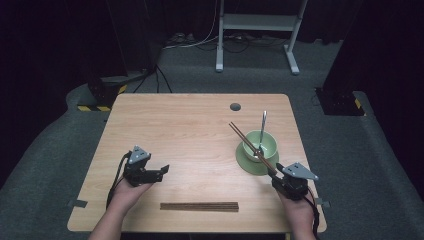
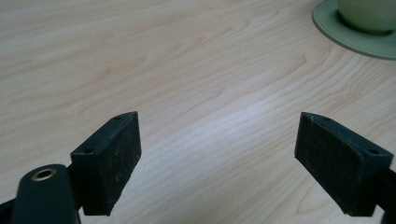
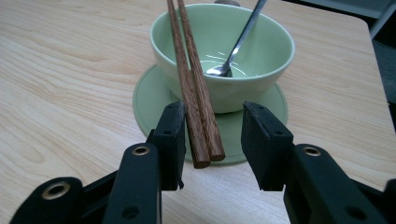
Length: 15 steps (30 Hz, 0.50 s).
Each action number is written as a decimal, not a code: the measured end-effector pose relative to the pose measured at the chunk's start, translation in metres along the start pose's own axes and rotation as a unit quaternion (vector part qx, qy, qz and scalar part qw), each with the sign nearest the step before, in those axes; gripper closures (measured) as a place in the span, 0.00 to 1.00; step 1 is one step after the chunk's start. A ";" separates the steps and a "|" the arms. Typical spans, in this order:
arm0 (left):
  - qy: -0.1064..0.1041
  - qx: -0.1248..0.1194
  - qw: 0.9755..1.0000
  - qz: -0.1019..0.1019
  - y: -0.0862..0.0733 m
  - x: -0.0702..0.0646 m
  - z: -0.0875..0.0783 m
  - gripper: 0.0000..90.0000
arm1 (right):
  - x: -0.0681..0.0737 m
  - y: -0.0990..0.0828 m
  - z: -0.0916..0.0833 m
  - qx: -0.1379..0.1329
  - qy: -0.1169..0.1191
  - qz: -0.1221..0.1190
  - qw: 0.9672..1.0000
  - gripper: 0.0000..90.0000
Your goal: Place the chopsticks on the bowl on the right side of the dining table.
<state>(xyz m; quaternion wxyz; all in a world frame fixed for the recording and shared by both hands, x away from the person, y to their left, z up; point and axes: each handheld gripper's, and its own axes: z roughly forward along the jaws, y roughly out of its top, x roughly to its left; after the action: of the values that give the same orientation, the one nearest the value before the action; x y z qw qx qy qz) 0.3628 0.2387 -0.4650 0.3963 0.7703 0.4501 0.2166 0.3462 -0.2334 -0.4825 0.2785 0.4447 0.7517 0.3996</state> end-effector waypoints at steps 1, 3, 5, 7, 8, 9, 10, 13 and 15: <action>-0.002 -0.005 1.000 0.002 0.003 -0.002 0.002 0.16 | -0.002 0.000 -0.001 -0.001 -0.003 0.002 1.000 0.66; -0.007 -0.011 1.000 -0.003 0.008 -0.005 0.005 0.16 | -0.005 -0.001 -0.002 -0.001 -0.008 0.005 1.000 0.65; -0.012 -0.018 1.000 -0.005 0.013 -0.008 0.011 0.16 | -0.006 -0.001 -0.002 -0.002 -0.009 0.006 1.000 0.64; -0.015 -0.020 1.000 -0.005 0.017 -0.013 0.017 0.16 | -0.009 -0.002 -0.003 0.001 -0.019 0.008 1.000 0.63; -0.017 -0.022 1.000 -0.005 0.019 -0.016 0.021 0.16 | -0.009 -0.002 -0.003 0.001 -0.019 0.008 1.000 0.63; -0.022 -0.024 0.999 -0.006 0.020 -0.018 0.024 0.16 | -0.012 -0.002 -0.004 0.002 -0.023 0.008 1.000 0.62; -0.026 -0.023 0.999 -0.004 0.024 -0.023 0.031 0.16 | -0.013 -0.002 -0.004 0.002 -0.026 0.009 1.000 0.61; -0.029 -0.024 0.999 0.000 0.030 -0.031 0.041 0.16 | -0.017 -0.003 -0.005 0.005 -0.031 0.011 0.999 0.59; -0.029 -0.026 0.999 0.001 0.034 -0.036 0.048 0.17 | -0.021 -0.003 -0.006 0.007 -0.034 0.015 0.999 0.59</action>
<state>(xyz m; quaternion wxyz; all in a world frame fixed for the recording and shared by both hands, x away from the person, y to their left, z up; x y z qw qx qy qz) 0.3955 0.1787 -0.4651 0.4291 0.7663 0.4315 0.2061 0.3496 -0.2549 -0.4810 0.2951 0.4711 0.7378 0.3828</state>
